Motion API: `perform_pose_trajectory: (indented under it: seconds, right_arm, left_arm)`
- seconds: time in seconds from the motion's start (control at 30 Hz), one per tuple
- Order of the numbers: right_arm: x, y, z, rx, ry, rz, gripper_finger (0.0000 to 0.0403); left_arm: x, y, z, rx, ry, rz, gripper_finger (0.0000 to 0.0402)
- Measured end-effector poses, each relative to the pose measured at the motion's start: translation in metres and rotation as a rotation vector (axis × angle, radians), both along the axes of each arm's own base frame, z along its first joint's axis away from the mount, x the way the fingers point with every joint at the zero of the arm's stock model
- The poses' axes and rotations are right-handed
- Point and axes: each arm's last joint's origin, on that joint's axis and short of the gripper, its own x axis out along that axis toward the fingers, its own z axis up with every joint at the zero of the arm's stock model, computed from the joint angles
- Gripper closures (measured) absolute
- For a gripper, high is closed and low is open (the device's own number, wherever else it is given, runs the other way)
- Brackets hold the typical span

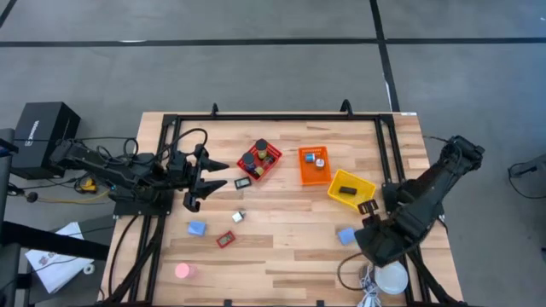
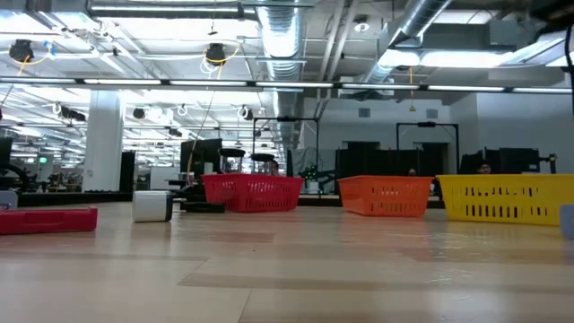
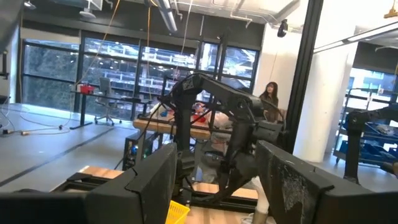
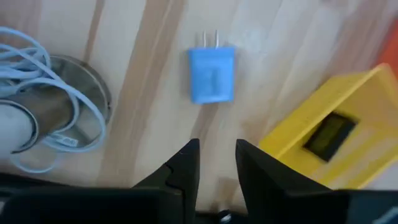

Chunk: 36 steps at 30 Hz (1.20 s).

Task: Pick & Place Office items
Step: Put the black digital timer into the yellow bin

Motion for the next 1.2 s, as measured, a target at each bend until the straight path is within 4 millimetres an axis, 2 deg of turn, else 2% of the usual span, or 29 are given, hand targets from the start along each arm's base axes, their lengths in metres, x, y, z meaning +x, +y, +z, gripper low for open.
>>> perform_pose_trajectory:
  seconds: [0.17,0.23,0.3,0.43,0.57,0.7,0.8,1.0,1.1,1.2]
  right_arm:
    - [-0.013,-0.018,0.027,-0.027,-0.3,-0.002,0.0321]
    - [-0.014,-0.027,0.028,0.038,-0.446,-0.032,0.0325]
    - [-0.014,-0.035,0.019,0.138,-0.555,-0.043,0.0327]
    - [-0.017,-0.046,-0.016,0.308,-0.668,-0.009,0.0329]
    - [-0.016,-0.053,-0.031,0.411,-0.884,0.068,0.0329]
    - [-0.016,-0.066,-0.032,0.467,-0.96,0.16,0.0329]
    - [-0.014,-0.078,-0.027,0.462,-1.004,0.12,0.0329]
    - [-0.003,-0.099,-0.026,0.382,-1.052,-0.019,0.0329]
    - [0.008,-0.107,-0.03,0.337,-1.076,-0.183,0.0327]
    - [0.019,-0.113,-0.038,0.266,-1.044,-0.223,0.0315]
  left_arm:
    - [0.001,0.0,0.0,0.002,0.002,0.0,0.0188]
    - [0.003,-0.001,-0.002,0.005,0.011,0.001,0.0188]
    - [0.007,-0.002,-0.005,0.01,0.029,0.0,0.0188]
    - [0.022,-0.007,-0.018,0.034,0.107,-0.011,0.0188]
    - [0.042,-0.014,-0.026,0.066,0.172,-0.049,0.0188]
    - [0.06,-0.019,-0.02,0.098,0.213,-0.046,0.0188]
    - [0.067,-0.02,-0.016,0.117,0.289,-0.035,0.0188]
    - [0.074,-0.019,-0.037,0.103,0.478,0.067,0.0188]
    - [0.072,-0.019,-0.047,0.116,0.575,0.075,0.0188]
    - [0.069,-0.015,-0.052,0.108,0.641,0.103,0.0185]
